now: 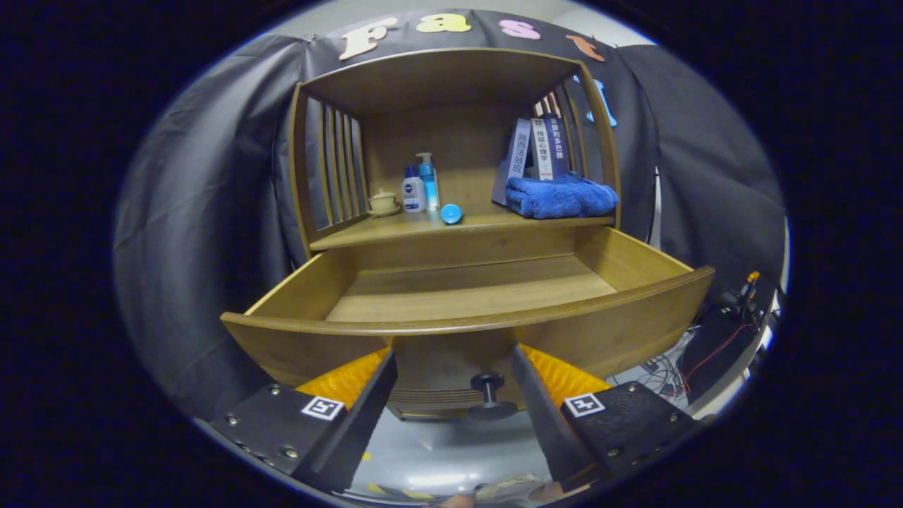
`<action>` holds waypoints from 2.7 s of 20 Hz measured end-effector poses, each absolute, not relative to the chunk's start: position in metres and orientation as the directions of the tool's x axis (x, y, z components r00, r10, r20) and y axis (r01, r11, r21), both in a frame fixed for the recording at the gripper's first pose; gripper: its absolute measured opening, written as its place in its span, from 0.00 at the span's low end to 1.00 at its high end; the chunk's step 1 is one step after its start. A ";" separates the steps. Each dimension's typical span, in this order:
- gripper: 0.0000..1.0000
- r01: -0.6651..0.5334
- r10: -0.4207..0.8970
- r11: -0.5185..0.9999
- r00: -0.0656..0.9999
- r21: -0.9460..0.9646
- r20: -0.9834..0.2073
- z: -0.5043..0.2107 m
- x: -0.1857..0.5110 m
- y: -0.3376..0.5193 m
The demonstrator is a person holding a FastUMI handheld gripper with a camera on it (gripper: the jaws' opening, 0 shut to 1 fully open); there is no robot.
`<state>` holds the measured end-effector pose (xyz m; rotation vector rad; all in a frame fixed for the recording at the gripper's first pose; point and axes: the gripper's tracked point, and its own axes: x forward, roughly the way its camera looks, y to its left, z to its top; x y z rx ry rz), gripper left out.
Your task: Pull open the drawer, take out the items inside it, and place them on the countertop above the cabinet.
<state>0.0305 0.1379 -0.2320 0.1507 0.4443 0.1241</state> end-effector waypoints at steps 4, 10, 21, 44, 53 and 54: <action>0.98 -0.091 0.154 0.982 0.894 0.167 -0.420 -0.231 0.039 0.139; 0.98 -0.101 0.159 0.983 0.889 0.155 -0.430 -0.231 0.056 0.141; 0.98 -0.105 0.156 0.984 0.894 0.142 -0.420 -0.221 0.099 0.142; 0.98 -0.084 0.141 0.985 0.892 0.148 -0.430 -0.233 0.195 0.161; 0.98 -0.079 0.140 0.984 0.894 0.159 -0.426 -0.235 0.217 0.165; 0.98 -0.077 0.140 0.984 0.894 0.162 -0.425 -0.236 0.219 0.167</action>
